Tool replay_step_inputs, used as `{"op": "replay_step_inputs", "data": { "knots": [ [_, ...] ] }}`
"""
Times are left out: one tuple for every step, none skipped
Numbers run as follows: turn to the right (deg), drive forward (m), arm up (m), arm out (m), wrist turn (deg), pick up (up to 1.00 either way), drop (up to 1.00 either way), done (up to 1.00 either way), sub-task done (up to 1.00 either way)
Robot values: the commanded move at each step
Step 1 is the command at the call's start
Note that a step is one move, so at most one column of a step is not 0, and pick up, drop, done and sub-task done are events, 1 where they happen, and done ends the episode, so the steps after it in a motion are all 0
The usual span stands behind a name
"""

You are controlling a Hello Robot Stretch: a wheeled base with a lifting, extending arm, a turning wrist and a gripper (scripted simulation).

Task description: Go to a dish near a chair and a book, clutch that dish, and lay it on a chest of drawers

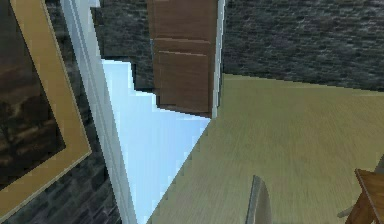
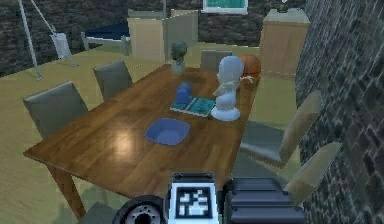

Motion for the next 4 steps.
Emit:
{"op": "replay_step_inputs", "data": {
  "knots": [
    [0.0, 0.0, 0.0, 0.46, 0.0, 0.0, 0.0, 0.0, 0.0],
    [0.0, 0.0, 0.0, 0.0, 45.0, 0.0, 0.0, 0.0, 0.0],
    [0.0, 0.0, 0.0, 0.0, 45.0, 0.0, 0.0, 0.0, 0.0],
    [0.0, 0.0, 0.0, 0.0, 45.0, 0.0, 0.0, 0.0, 0.0]
  ]
}}
